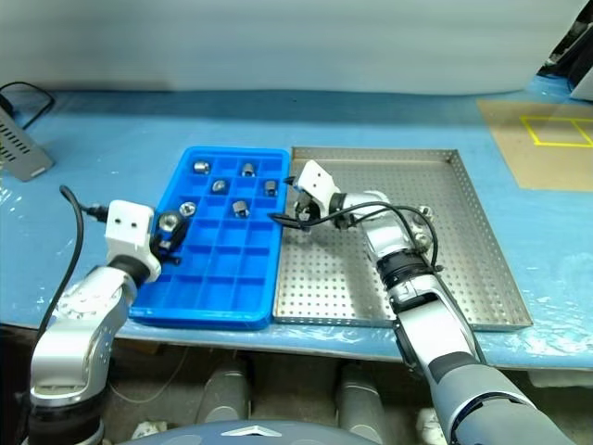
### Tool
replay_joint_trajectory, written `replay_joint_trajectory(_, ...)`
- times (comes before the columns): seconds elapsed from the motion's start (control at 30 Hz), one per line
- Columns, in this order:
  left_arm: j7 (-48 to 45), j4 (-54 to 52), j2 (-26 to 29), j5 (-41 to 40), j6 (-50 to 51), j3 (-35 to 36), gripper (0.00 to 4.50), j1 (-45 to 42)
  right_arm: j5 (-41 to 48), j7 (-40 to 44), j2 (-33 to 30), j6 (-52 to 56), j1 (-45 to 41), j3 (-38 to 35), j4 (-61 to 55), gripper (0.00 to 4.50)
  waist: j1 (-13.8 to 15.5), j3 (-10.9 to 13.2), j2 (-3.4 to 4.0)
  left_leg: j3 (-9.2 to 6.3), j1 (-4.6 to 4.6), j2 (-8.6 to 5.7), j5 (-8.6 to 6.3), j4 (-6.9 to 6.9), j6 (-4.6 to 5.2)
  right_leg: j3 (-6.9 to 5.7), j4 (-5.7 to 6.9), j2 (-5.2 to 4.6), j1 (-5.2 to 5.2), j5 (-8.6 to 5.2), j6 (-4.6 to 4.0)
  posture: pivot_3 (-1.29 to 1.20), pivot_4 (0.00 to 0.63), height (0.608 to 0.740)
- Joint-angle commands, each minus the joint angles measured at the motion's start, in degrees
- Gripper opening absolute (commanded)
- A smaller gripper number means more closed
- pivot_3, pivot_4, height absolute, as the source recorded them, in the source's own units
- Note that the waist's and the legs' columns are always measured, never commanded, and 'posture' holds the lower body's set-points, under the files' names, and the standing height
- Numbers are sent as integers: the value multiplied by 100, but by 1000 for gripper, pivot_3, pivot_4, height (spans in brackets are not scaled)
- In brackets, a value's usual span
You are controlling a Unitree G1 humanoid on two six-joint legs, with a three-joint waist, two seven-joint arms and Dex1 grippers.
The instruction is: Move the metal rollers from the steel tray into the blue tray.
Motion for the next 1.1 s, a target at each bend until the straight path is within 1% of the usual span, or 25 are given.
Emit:
replay_joint_trajectory(0.03,292,-370,-136,104,52,68,1773,162,-9,3,33,-267,-234,-128,124,4500,29,0,0,-1,0,0,0,0,0,0,0,0,0,0,0,291,150,740)
replay_joint_trajectory(0.17,396,-378,-197,132,180,-92,1773,312,-56,-26,30,-410,-327,-171,325,4500,104,0,0,-3,1,-1,0,0,0,-1,1,0,0,-1,1,285,150,740)
replay_joint_trajectory(0.23,432,-296,-291,73,243,-83,2497,330,-71,-28,14,-432,-316,-196,324,4500,112,0,0,-3,1,-2,0,0,0,-2,0,0,1,-1,2,285,150,740)
replay_joint_trajectory(0.3,435,-203,-341,37,268,-67,3042,264,-93,-51,-33,-430,-266,-223,263,4500,108,0,0,-3,0,-3,0,0,0,0,-1,1,1,-1,2,256,150,740)
replay_joint_trajectory(0.33,427,-182,-348,23,275,-58,3393,229,-99,-61,-48,-423,-251,-234,239,4500,105,0,0,-3,0,-3,0,0,0,0,-1,1,0,-1,2,235,150,740)
replay_joint_trajectory(0.37,305,-128,-363,-109,217,-70,3650,106,-98,-73,-93,-392,-204,-255,173,4500,101,0,0,-3,1,-2,0,0,0,0,0,1,0,-1,2,226,150,740)
replay_joint_trajectory(0.4,145,-54,-334,-235,113,-118,4071,-28,-97,-84,-142,-360,-154,-271,106,4500,105,0,1,-3,1,-2,0,0,-1,-1,0,1,0,-1,1,212,150,740)
replay_joint_trajectory(0.43,-36,37,-267,-334,-13,-195,4330,-174,-94,-99,-194,-325,-100,-286,30,4500,111,1,0,-3,1,-3,0,0,-1,-1,1,2,0,-1,1,186,150,740)
replay_joint_trajectory(0.5,-417,287,-150,-524,-309,-352,4330,-561,-70,-149,-326,-208,41,-342,-205,4500,129,1,0,-3,1,-5,1,1,-1,0,2,2,1,0,1,150,150,740)
replay_joint_trajectory(0.63,-987,1134,-193,-912,-864,-502,4330,-1640,18,-302,-677,254,468,-560,-962,4500,105,1,0,-3,0,-14,1,5,-1,10,4,0,4,0,1,49,150,740)
replay_joint_trajectory(0.83,-1969,3168,-324,-867,-1789,-1267,4330,-3026,170,-811,-1364,1245,1461,-1213,-2534,4500,-131,0,0,6,12,-23,2,6,1,57,9,5,2,-2,6,-176,150,740)
replay_joint_trajectory(0.93,-2234,3900,-427,-809,-2064,-1517,4330,-3402,216,-984,-1664,1613,1968,-1489,-3217,4500,-335,0,0,9,15,-23,2,6,2,76,8,9,1,-2,7,-288,150,740)
replay_joint_trajectory(1.1,-2763,5802,-824,-606,-2789,-1856,4330,-4470,311,-1498,-2072,2406,3246,-2275,-4706,4500,-588,-1,2,15,20,-22,1,7,4,84,7,15,0,-3,10,-461,150,740)
